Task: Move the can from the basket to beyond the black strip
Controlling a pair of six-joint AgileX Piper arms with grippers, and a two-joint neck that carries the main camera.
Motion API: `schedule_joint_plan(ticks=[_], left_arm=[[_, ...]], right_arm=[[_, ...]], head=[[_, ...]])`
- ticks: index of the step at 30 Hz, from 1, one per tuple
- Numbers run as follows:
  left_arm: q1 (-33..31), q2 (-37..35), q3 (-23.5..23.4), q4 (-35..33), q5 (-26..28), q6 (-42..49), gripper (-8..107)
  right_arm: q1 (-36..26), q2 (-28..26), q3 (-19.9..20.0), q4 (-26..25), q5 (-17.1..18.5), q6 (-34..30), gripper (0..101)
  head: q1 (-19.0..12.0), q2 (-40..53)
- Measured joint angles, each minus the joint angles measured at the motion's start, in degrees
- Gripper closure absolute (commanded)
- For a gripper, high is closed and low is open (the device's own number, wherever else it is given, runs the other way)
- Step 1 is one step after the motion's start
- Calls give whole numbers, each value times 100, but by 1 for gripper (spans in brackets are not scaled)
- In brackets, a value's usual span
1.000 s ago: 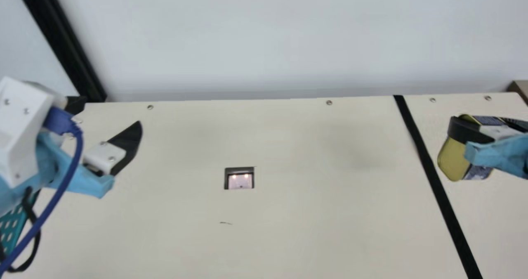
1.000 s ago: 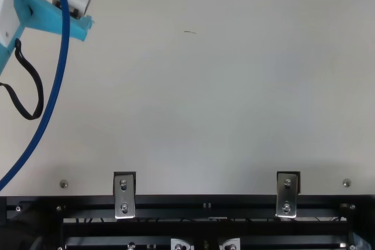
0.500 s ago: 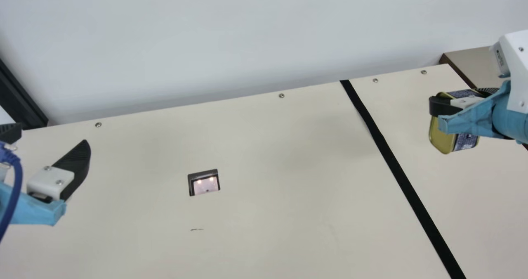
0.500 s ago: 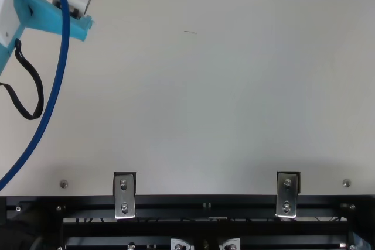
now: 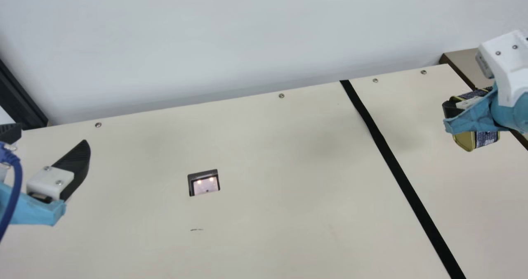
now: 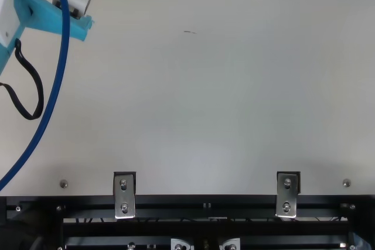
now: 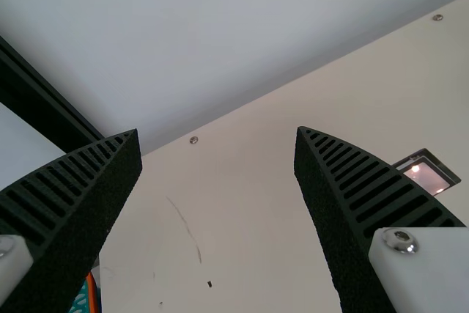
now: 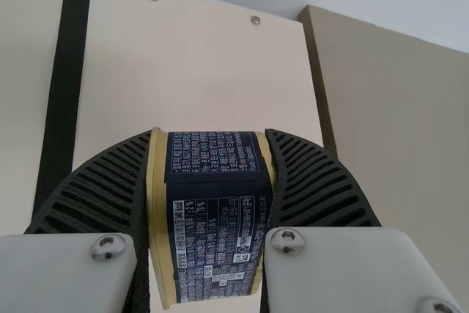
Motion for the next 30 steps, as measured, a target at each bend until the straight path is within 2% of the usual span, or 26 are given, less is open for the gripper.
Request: schedule_joint_plan(ticks=[11,17,22,27,28,29,30], left_arm=[[0,0,0,0,0,0,9],[0,0,0,0,0,0,9],[0,0,0,0,0,0,9],[0,0,0,0,0,0,9],[0,0,0,0,0,0,9],[0,0,0,0,0,0,9],[0,0,0,0,0,0,9]], right_arm=[[630,924,-373,-1733,198,1527,101],[919,1447,-518,-2488,495,2242,101],[1162,1762,-660,-2905,803,2387,101],[1279,1949,-825,-3052,1112,2337,101],[1296,1978,-864,-3076,1202,2337,55],[1308,2000,-900,-3091,1284,2344,0],[1313,2021,-938,-3118,1341,2376,0]], head=[[0,0],[0,0],[0,0],[0,0],[0,0],[0,0],[0,0]])
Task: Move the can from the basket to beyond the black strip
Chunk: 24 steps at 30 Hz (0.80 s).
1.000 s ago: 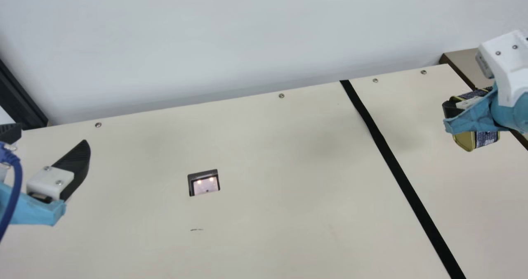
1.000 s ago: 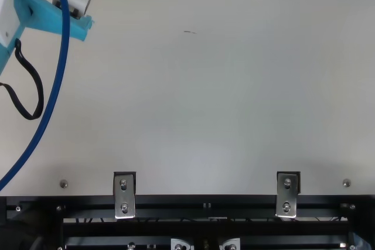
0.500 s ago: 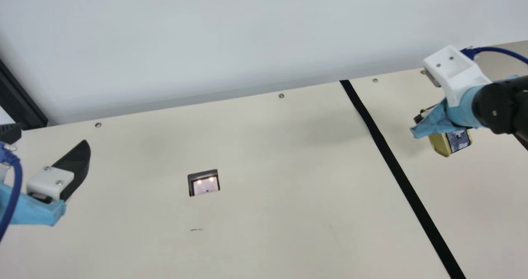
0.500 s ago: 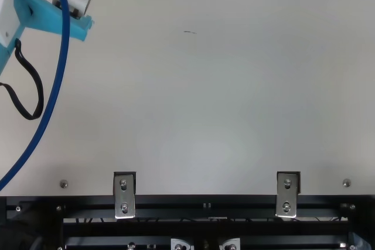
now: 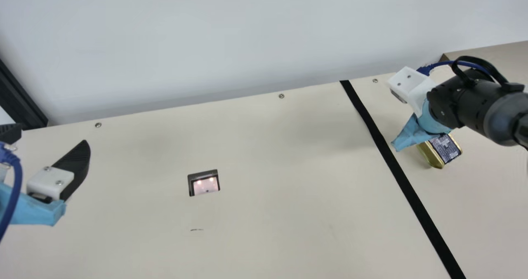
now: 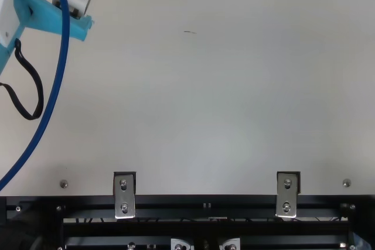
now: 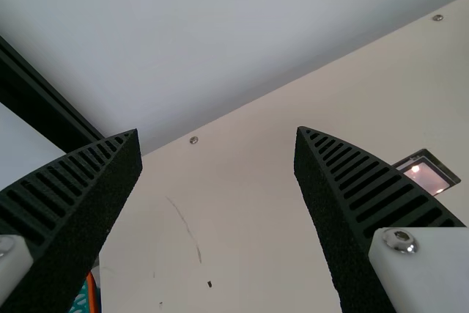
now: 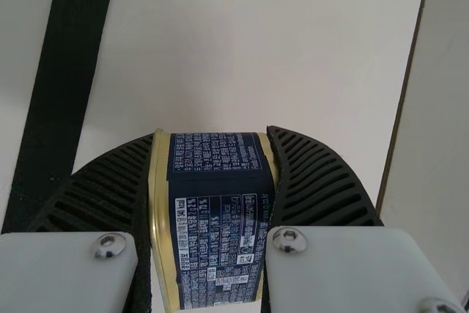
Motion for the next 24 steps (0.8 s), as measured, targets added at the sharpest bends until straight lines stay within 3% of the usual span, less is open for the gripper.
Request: schedule_joint_plan(ticks=[3,10,17,24], left_arm=[[0,0,0,0,0,0,9],[0,0,0,0,0,0,9],[0,0,0,0,0,0,9],[0,0,0,0,0,0,9]], right_arm=[[18,49,-56,91,363,62,0],[9,-133,-266,149,258,154,0],[-63,-565,-353,539,-123,314,0],[-51,-1085,-42,1286,-852,420,0]], head=[[29,0],[0,0],[0,0],[0,0]])
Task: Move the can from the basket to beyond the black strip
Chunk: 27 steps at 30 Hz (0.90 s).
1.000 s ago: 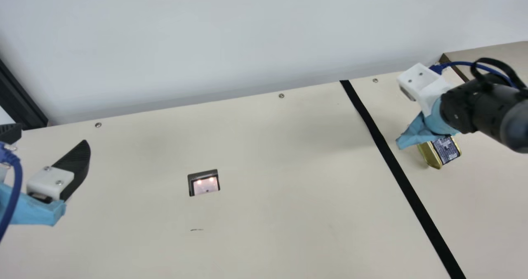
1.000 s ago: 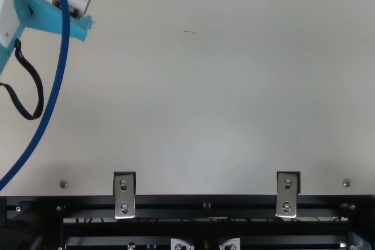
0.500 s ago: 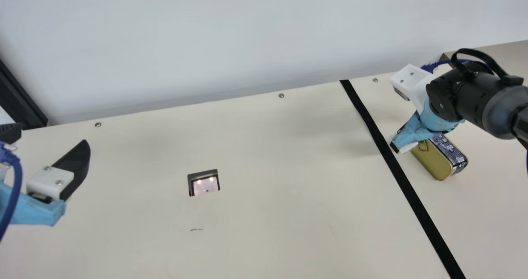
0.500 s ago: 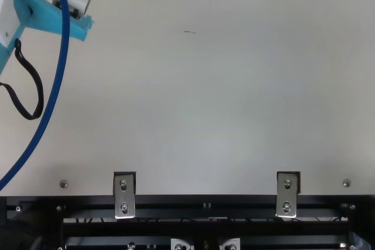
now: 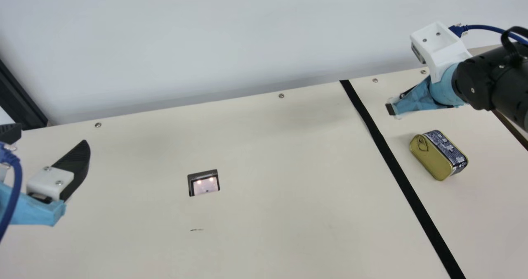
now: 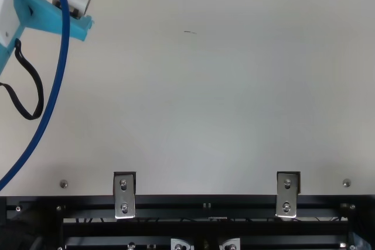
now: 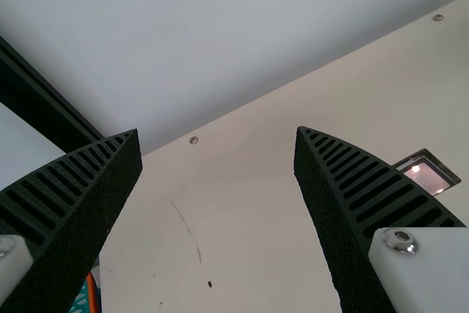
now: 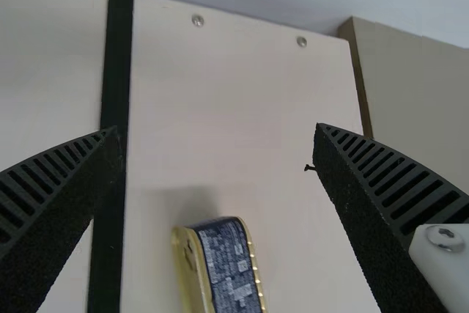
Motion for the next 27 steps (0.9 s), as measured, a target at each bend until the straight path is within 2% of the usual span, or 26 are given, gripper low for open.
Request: schedule_joint_plan(ticks=[5,11,20,27], left_arm=[[0,0,0,0,0,0,9],[0,0,0,0,0,0,9],[0,0,0,-13,0,0,9],[0,0,0,-14,0,0,9]], right_arm=[[206,-401,349,728,-566,-84,0],[613,-841,785,1652,-967,-416,0],[1257,-1456,1267,2778,-1272,-774,0],[1627,-1866,1552,3277,-1356,-940,0]], head=[[0,147],[0,821],[-59,1848],[-88,2053]])
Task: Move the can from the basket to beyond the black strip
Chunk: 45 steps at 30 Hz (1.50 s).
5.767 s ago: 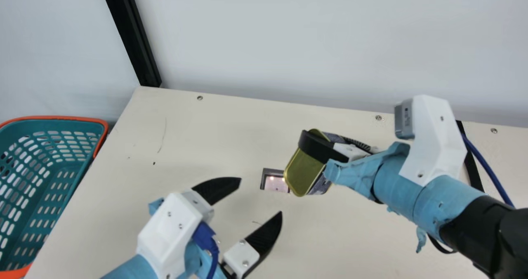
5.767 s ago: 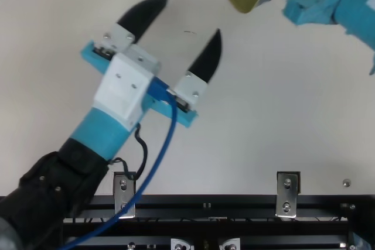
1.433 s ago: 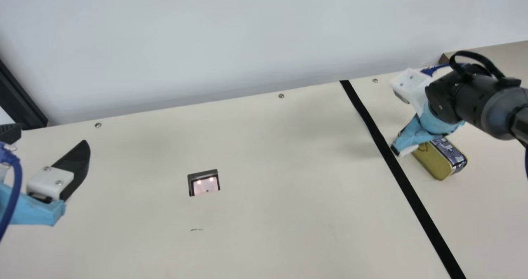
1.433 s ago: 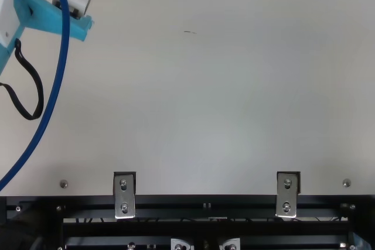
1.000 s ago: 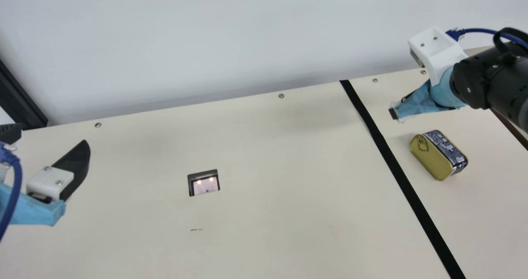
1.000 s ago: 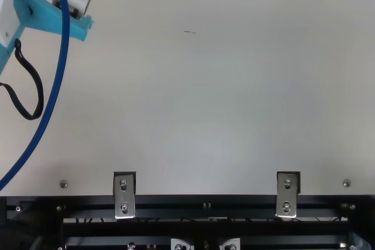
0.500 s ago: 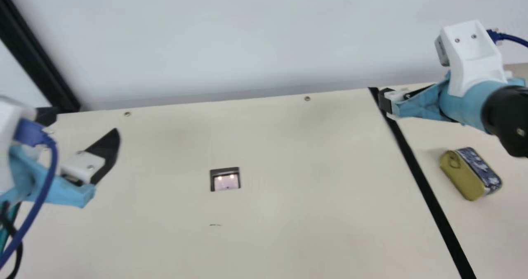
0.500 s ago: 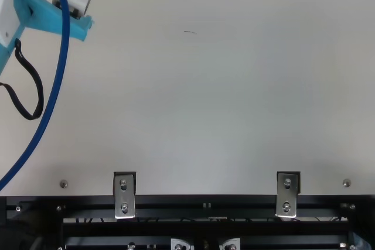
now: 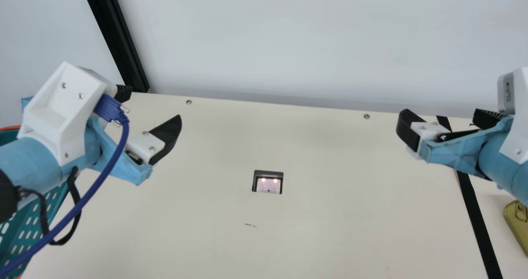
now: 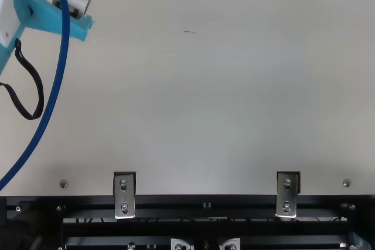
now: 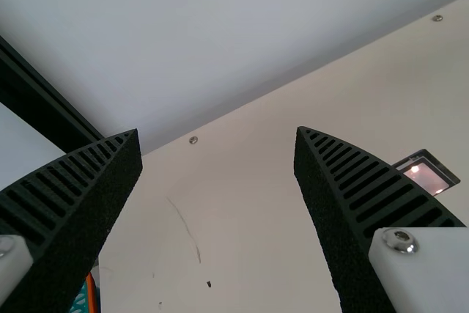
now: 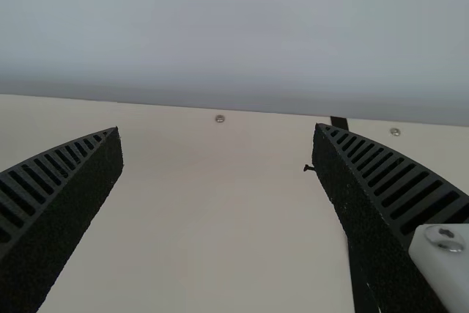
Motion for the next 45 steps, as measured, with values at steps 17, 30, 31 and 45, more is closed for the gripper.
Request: schedule_joint_plan(ticks=[17,30,31,45], left_arm=[[-24,-5,-14,250,-96,-224,9],[199,-888,308,949,-329,-812,9],[209,-991,349,991,-318,-870,9],[283,-2675,1050,1272,304,-1664,9]], right_arm=[[42,-151,76,-90,17,16,0],[98,-1085,709,-404,35,266,0],[105,-1186,774,-410,36,292,0],[166,-2753,1741,-639,317,628,0]], head=[[0,0],[0,-29],[0,0],[0,0]])
